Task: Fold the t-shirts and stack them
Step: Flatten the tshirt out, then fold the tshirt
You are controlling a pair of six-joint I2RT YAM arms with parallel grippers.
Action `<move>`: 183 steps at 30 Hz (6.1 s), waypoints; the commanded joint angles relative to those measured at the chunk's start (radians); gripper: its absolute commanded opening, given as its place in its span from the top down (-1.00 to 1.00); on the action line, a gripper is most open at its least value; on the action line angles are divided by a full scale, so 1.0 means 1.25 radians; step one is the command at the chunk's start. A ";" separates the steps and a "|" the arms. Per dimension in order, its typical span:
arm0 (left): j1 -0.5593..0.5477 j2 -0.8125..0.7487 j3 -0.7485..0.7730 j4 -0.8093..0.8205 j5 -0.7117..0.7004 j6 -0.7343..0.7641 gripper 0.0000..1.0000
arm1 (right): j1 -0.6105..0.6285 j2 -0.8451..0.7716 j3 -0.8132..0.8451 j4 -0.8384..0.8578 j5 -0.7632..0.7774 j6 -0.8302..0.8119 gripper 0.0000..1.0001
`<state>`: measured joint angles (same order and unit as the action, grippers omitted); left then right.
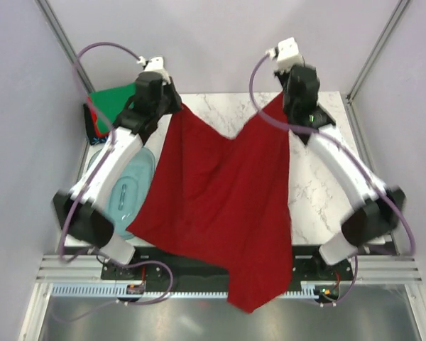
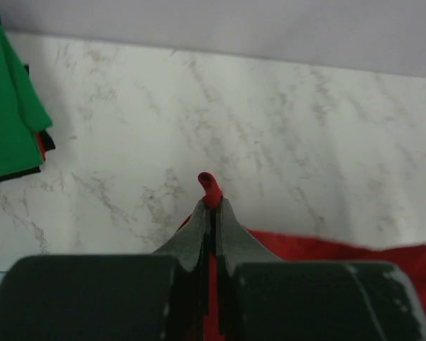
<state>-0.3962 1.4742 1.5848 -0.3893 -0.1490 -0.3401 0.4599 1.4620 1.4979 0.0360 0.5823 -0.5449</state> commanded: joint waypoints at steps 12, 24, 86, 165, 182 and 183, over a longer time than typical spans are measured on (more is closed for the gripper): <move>0.164 0.566 0.428 -0.341 0.037 -0.143 -0.57 | -0.201 0.611 0.552 -0.344 -0.136 0.421 -0.96; 0.111 0.313 0.106 -0.285 -0.006 -0.153 -0.43 | -0.205 0.215 -0.060 -0.345 -0.293 0.735 -0.96; 0.166 -0.223 -0.626 -0.160 0.023 -0.311 -0.44 | -0.228 -0.378 -0.696 -0.496 -0.277 1.006 -0.96; 0.136 -0.193 -0.553 -0.156 -0.034 -0.291 0.96 | -0.072 -0.421 -0.338 -0.792 -0.211 1.030 1.00; 0.200 0.261 -0.134 -0.239 0.028 -0.182 0.96 | -0.244 0.035 0.007 -0.681 -0.222 0.858 1.00; 0.202 0.286 -0.088 -0.252 0.026 -0.181 0.96 | -0.250 0.054 0.021 -0.679 -0.227 0.858 1.00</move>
<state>-0.1574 1.7592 1.3479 -0.6502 -0.1242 -0.6289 0.1699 1.4784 1.4315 -0.8604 0.2924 0.5724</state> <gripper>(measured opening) 0.033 0.007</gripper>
